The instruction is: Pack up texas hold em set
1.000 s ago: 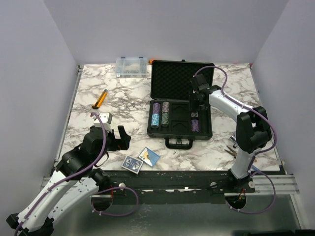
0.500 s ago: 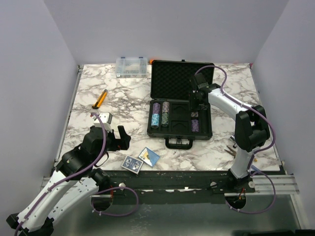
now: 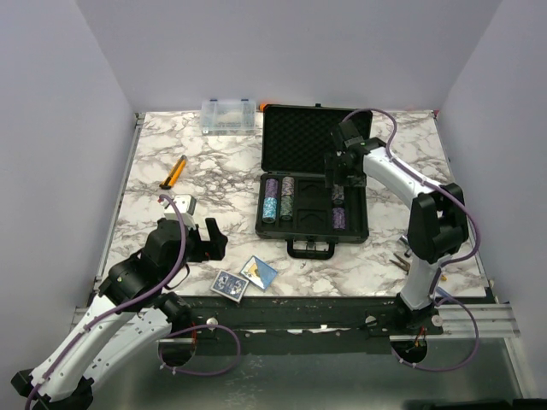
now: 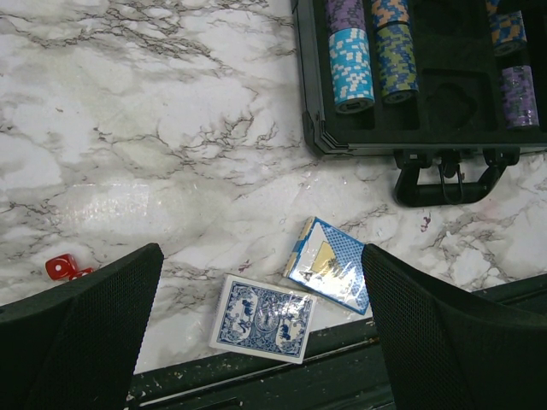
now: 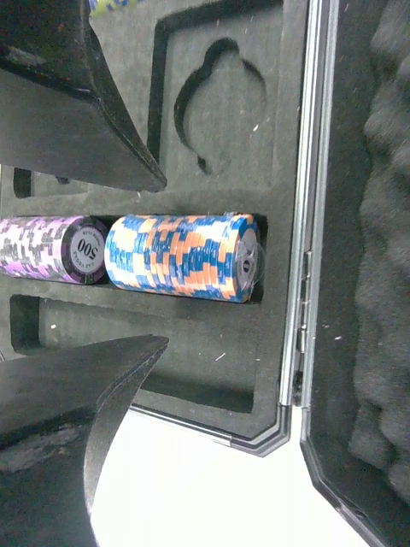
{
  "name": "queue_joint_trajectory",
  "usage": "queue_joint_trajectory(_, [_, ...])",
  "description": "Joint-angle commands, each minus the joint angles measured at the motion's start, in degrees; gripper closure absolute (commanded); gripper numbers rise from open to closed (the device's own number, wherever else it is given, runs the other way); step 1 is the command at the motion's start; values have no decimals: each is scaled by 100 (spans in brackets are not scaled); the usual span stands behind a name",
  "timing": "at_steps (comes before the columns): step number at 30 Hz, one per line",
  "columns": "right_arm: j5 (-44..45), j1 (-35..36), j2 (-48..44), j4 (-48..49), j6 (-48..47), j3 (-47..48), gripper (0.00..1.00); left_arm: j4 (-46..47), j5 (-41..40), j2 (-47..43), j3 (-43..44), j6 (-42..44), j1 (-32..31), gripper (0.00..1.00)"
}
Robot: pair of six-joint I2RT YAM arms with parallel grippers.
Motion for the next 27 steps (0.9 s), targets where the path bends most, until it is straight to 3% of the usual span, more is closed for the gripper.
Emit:
queue_joint_trajectory(1, [25,-2,-249,-300,12,372,28,90,31,7,-69,78,27,2])
queue_joint_trajectory(19, [-1429,2,-1961,100,99,-348,26,64,-58,88,-58,43,26,2])
queue_joint_trajectory(27, [-1773,2,-2566,225,327,-828,25,46,413,292,-78,-847,26,2])
